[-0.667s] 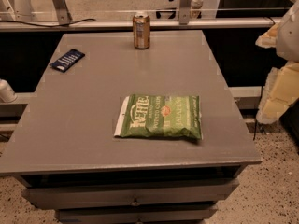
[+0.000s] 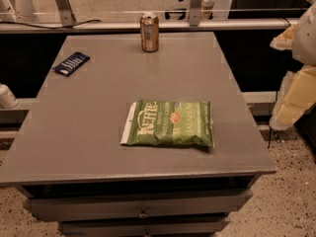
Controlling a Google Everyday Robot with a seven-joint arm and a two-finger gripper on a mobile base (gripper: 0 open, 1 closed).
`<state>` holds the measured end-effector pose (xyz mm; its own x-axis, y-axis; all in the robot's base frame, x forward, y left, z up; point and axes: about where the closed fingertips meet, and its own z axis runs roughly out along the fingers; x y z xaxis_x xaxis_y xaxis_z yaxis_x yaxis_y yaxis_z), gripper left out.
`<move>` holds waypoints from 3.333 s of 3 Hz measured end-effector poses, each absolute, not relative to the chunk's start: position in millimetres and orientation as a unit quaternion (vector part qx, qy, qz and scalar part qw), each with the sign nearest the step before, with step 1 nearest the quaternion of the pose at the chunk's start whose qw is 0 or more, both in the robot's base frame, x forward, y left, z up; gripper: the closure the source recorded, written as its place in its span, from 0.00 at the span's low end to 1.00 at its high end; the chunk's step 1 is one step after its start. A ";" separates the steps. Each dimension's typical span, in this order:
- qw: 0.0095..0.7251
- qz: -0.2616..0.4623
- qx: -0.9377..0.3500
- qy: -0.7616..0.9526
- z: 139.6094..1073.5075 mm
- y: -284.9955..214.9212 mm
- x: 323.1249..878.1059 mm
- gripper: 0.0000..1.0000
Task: Pick orange can
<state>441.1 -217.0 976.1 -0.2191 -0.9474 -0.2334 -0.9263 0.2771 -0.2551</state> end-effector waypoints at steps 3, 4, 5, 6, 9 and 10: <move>0.320 0.047 -0.538 0.778 930.6 -192.8 562.1 0.00; 0.365 0.091 -0.506 0.776 915.3 -170.0 615.7 0.00; 0.402 0.132 -0.471 0.774 893.5 -144.5 661.0 0.00; 0.402 0.132 -0.471 0.774 893.4 -144.4 661.0 0.00; 0.514 0.200 -0.373 0.746 885.7 -115.4 743.7 0.00; 0.541 0.216 -0.361 0.728 893.3 -96.6 782.9 0.00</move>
Offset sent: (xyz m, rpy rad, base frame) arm 0.1339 0.0113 -0.0545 0.3403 -0.1706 -0.0708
